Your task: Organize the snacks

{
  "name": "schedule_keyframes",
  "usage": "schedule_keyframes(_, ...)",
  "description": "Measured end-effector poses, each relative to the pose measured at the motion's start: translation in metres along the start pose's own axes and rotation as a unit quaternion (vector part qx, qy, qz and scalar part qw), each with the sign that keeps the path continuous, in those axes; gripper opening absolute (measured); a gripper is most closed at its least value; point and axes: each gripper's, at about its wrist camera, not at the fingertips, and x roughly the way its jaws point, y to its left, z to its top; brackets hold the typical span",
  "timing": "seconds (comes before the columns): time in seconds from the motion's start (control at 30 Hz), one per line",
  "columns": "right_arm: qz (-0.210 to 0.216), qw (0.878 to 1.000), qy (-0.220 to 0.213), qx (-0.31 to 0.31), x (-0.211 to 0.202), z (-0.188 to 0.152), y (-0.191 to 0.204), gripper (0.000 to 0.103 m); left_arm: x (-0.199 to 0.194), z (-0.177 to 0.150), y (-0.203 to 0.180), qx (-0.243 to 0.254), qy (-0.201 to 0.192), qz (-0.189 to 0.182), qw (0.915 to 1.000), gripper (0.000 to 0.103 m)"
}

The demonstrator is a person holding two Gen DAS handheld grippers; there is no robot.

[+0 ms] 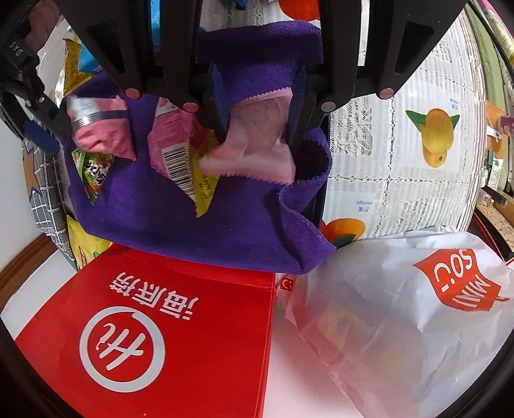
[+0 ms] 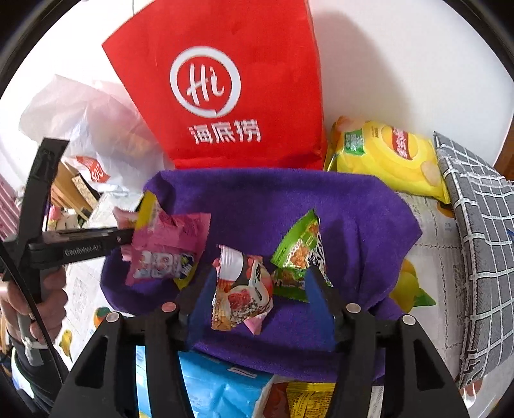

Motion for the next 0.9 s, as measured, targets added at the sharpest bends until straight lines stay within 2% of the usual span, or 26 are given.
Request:
schedule_keyframes(0.03,-0.001,1.000,-0.004,0.001,-0.003,0.001,0.001,0.061,-0.002,0.000,-0.001,0.001,-0.002,0.000,1.0000,0.044)
schedule_keyframes(0.23,-0.019,0.999,-0.039,0.005,-0.026,0.002,0.005,0.072,-0.023,-0.003,-0.009,0.016,-0.026,-0.003,0.9995,0.057)
schedule_keyframes(0.3,-0.025,0.999,-0.047,0.004,-0.037,0.001,0.007,0.079,-0.032,-0.004,-0.012,0.020,-0.036,-0.009,0.9991,0.060)
schedule_keyframes(0.43,-0.040,0.996,-0.075,0.015,-0.062,-0.005,0.004,0.083,-0.049,-0.006,-0.016,0.028,-0.048,-0.023,0.9982,0.064)
schedule_keyframes(0.57,-0.067,0.992,-0.105,0.032,-0.088,-0.016,0.000,0.095,-0.067,-0.013,-0.020,0.036,-0.077,-0.027,0.9961,0.064)
schedule_keyframes(0.7,-0.097,0.988,-0.119,0.018,-0.110,-0.030,-0.004,0.095,-0.084,-0.016,-0.026,0.040,-0.108,-0.023,0.9931,0.064)
schedule_keyframes(0.8,-0.099,0.987,-0.121,0.031,-0.125,-0.041,-0.013,0.095,-0.097,-0.021,-0.032,0.045,-0.129,-0.028,0.9903,0.064)
schedule_keyframes(0.9,-0.129,0.983,-0.118,0.049,-0.134,-0.054,-0.024,0.095,-0.102,-0.026,-0.036,0.039,-0.139,-0.028,0.9892,0.064)
